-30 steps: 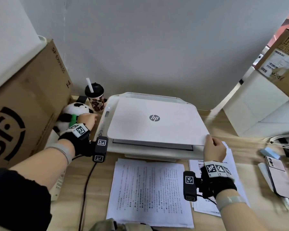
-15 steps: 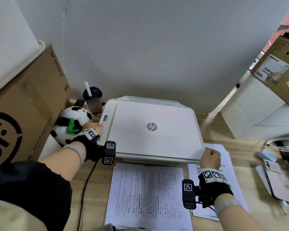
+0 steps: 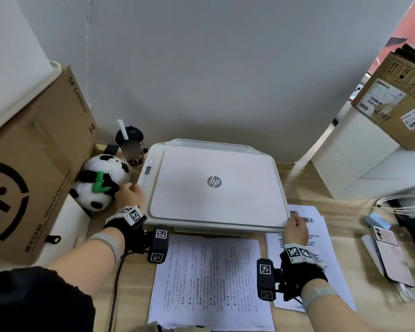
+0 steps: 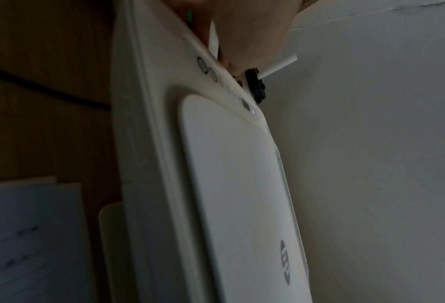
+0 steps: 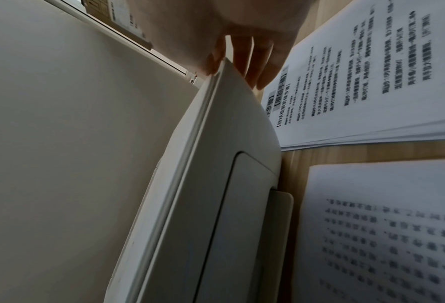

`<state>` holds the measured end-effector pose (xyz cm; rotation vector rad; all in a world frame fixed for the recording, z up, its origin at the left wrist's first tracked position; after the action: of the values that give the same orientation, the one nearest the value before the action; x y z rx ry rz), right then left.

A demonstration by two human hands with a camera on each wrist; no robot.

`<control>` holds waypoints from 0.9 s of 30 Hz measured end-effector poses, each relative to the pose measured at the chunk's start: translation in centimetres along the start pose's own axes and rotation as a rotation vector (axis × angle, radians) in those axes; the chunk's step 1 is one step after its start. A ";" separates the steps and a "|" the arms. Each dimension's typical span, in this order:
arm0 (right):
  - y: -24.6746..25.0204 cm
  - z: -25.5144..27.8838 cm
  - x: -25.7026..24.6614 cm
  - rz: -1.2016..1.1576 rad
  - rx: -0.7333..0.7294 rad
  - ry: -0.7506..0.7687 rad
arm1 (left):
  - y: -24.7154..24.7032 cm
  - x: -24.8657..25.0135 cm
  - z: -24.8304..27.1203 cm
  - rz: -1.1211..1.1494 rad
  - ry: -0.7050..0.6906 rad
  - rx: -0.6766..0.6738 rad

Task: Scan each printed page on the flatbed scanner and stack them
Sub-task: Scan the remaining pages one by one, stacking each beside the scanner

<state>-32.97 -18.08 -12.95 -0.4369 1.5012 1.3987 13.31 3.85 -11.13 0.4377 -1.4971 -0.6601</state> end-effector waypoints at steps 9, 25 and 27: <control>0.1 1.3 0.9 -0.114 -0.026 0.029 | 0.6 -2.5 4.8 0.066 0.045 0.051; 0.0 2.0 0.8 -0.139 -0.042 0.080 | 1.0 -3.6 7.4 0.161 0.013 0.161; 0.0 1.9 0.9 -0.134 -0.046 0.079 | 1.0 -3.7 7.4 0.151 0.002 0.158</control>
<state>-32.60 -16.10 -13.42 -0.6170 1.4771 1.3256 6.32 7.93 -12.98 0.4404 -1.5696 -0.4237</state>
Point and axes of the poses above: each hand's wrist, its own z-axis away from the middle knuckle, its own y-axis out of the back of the hand, x = y × z, the point moved 10 cm from there along -z, towards the middle knuckle, and after that the axes turned 12 degrees about x, right-handed, at the moved point
